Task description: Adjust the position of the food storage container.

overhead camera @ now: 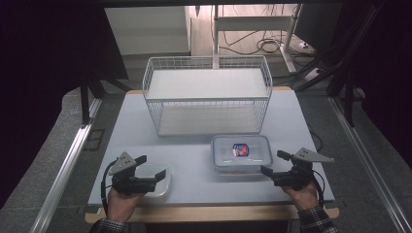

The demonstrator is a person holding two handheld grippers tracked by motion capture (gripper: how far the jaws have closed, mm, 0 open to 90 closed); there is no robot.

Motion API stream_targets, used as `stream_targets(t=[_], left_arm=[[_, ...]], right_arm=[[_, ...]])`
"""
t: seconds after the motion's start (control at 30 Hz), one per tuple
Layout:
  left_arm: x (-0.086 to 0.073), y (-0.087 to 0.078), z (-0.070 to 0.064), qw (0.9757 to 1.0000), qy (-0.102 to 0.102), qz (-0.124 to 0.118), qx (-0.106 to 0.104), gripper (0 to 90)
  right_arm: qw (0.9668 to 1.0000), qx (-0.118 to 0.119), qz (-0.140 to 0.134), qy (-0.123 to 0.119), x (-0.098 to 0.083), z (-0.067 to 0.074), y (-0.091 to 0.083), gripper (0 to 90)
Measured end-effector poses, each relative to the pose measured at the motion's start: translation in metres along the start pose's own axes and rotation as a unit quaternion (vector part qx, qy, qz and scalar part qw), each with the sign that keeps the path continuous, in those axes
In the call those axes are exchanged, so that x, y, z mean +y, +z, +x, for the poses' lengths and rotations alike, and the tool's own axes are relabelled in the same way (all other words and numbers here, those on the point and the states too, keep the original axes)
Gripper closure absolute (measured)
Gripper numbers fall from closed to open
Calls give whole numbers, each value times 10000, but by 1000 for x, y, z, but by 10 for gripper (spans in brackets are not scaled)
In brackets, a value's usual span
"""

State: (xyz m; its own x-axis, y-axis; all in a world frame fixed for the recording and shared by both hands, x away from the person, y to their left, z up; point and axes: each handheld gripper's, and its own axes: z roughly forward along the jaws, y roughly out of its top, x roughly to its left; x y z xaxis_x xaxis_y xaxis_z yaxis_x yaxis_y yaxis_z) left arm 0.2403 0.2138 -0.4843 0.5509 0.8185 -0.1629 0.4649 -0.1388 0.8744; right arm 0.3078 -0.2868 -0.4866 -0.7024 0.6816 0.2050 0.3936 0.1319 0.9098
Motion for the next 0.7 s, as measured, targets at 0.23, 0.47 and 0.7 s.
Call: stream_targets(t=[0.23, 0.47, 0.7], left_arm=[[-3, -3, -4, 9999, 143, -75, 12, 120], [-4, 1, -6, 9998, 163, 56, -132, 151], [1, 9, -26, 9981, 496, 269, -230, 221]], right_arm=[[9978, -348, 305, -485, 7, 10, 7, 33], [9956, -637, 389, -561, 10, 8, 4, 104], [9956, -744, 451, -345, 7, -2, 4, 108]])
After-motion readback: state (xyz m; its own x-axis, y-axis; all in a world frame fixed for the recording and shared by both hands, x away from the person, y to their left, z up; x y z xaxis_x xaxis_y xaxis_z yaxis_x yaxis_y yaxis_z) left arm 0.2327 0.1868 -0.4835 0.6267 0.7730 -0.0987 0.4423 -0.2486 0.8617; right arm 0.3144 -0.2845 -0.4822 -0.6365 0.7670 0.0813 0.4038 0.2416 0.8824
